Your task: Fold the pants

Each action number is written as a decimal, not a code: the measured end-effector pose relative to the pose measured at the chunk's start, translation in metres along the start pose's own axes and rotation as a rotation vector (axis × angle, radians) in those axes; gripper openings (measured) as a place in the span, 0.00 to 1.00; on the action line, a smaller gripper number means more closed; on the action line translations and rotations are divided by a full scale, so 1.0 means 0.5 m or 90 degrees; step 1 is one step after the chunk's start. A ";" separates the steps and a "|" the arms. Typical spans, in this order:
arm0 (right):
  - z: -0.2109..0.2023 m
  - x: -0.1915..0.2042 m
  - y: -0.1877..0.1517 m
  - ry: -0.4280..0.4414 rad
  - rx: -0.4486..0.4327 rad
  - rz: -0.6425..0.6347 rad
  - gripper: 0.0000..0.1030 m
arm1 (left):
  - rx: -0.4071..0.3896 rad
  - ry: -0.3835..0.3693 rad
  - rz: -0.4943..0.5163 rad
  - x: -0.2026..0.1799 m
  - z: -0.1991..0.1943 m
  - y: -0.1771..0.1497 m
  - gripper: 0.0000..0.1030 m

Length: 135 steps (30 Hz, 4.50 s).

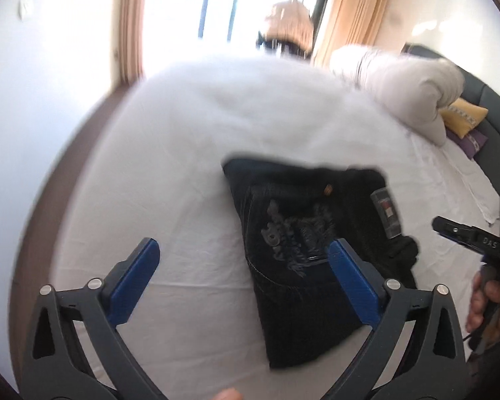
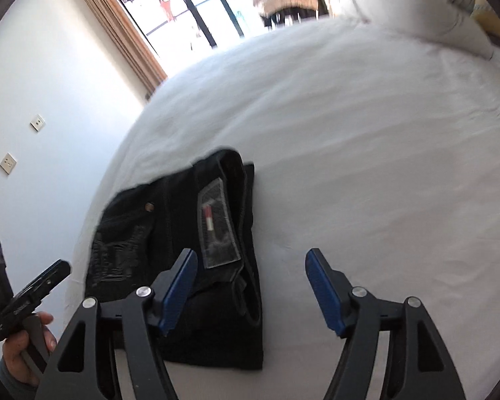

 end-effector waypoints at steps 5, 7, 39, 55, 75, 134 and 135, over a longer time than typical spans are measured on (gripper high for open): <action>-0.188 0.079 -0.067 -0.056 -0.161 -0.036 0.78 | -0.201 0.072 0.014 -0.039 -0.245 -0.040 1.00; -0.272 0.113 -0.100 -0.078 -0.248 -0.055 0.95 | -0.306 0.129 0.027 -0.061 -0.359 -0.061 1.00; -0.355 0.231 -0.243 -0.203 -0.275 -0.044 1.00 | -0.066 0.160 0.005 -0.108 -0.368 -0.141 1.00; -0.243 0.243 -0.264 -0.211 -0.101 -0.035 1.00 | 0.056 0.148 -0.018 -0.110 -0.205 -0.162 1.00; -0.214 0.269 -0.282 -0.210 -0.059 -0.062 1.00 | 0.085 0.138 -0.018 -0.110 -0.202 -0.171 1.00; -0.205 0.272 -0.292 -0.206 -0.040 -0.068 1.00 | 0.099 0.124 -0.012 -0.116 -0.180 -0.172 1.00; -0.205 0.272 -0.292 -0.206 -0.040 -0.069 1.00 | 0.099 0.124 -0.012 -0.117 -0.180 -0.172 1.00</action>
Point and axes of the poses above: each gripper's, at about its wrist camera, not at the fingertips, and z roughly the way its jaws point, x to its left, y to its top, the point moved 2 cm from there along z, roughly the way its jaws point, and after that the axes turned 14 degrees about x, right-handed, at the moved point
